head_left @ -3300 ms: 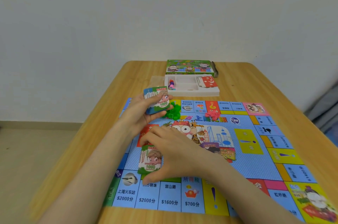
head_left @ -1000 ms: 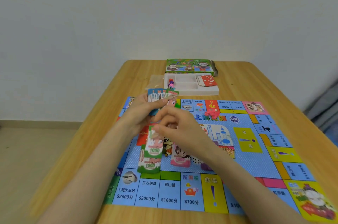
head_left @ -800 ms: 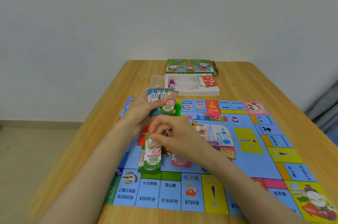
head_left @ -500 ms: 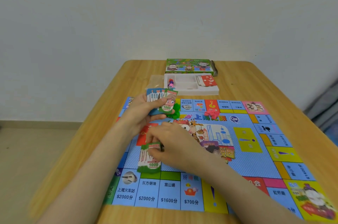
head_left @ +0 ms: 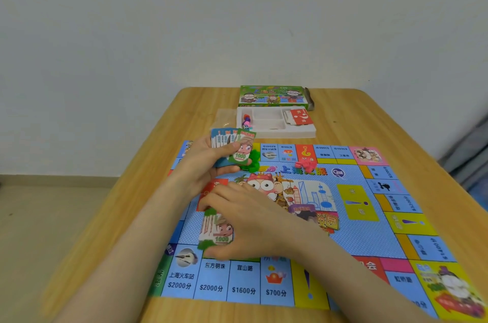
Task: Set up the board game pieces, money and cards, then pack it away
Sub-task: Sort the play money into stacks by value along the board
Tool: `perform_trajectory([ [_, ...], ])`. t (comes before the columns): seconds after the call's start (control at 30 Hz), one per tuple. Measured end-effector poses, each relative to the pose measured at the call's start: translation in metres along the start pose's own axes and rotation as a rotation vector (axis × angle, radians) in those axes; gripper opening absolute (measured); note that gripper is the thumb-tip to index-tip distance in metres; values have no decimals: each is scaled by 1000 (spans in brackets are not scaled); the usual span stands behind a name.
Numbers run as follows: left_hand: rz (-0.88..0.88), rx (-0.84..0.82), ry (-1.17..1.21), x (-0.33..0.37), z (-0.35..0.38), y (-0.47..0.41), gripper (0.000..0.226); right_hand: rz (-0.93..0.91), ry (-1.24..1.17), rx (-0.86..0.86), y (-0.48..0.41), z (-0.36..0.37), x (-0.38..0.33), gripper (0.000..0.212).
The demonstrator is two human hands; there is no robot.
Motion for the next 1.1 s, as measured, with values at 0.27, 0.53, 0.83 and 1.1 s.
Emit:
perform_trajectory([
  [0.27, 20, -17, 12, -1, 0, -3, 12, -20, -46, 315, 2, -31, 0, 32],
  [0.53, 59, -90, -76, 2, 6, -3, 19, 406, -105, 872, 35, -75, 54, 16],
  [0.83, 39, -108, -82, 1, 9, -1, 35, 489, -312, 799, 34, -68, 67, 16],
  [1.1, 52, -45, -16, 1, 1, -4, 7, 407, -303, 953, 42, -84, 62, 14],
])
Point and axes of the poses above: each hand's wrist, its own y-axis away from the middle knuckle, its own z-axis out of the palm, x = y × z, the point moved 9 cm from there along -y, towards the middle knuckle, and after that the axes turned 1 degree about -z, right-handed, at the moved point
